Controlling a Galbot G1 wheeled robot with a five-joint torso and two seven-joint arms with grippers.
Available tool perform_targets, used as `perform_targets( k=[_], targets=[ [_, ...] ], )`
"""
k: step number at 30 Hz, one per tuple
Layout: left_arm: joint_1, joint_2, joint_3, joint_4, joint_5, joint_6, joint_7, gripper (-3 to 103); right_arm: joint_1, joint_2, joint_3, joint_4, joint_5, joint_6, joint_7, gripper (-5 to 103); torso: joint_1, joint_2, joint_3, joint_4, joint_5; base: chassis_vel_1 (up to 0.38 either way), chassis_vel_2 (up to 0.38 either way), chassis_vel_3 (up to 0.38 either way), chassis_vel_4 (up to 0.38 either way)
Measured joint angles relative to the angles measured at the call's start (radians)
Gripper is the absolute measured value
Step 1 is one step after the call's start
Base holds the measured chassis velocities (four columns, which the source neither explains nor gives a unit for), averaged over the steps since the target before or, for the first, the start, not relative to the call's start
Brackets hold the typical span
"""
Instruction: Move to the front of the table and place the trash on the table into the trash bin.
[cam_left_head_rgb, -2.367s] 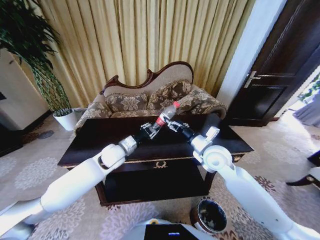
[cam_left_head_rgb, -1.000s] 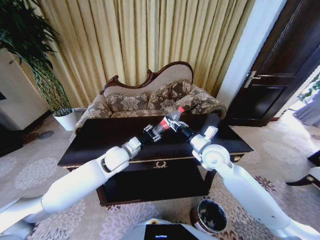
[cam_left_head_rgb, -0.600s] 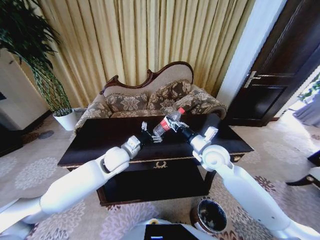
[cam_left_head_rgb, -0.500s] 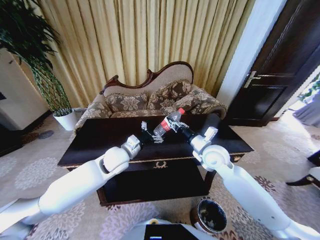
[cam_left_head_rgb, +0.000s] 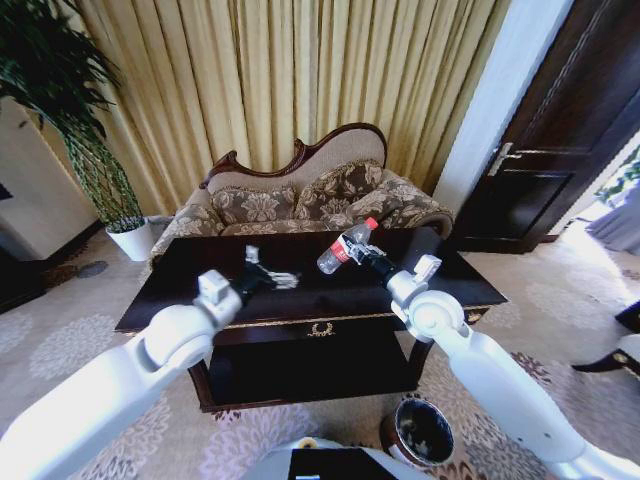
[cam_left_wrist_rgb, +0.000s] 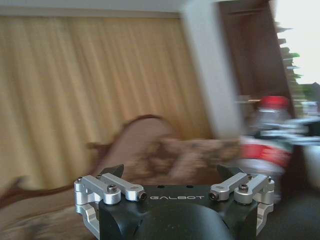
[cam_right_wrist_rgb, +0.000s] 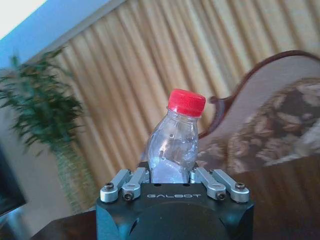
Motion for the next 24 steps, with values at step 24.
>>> perform_targets(
  k=[24],
  targets=[
    [0.21, -0.076, -0.377, 0.291, -0.086, 0.026, -0.042, 100, -0.143, -0.061, 0.235, -0.18, -0.488, 0.039, 0.044, 30, 0.0, 0.0, 0.0, 0.0, 0.0001, 0.0, 0.0, 0.0, 0.0]
  ],
)
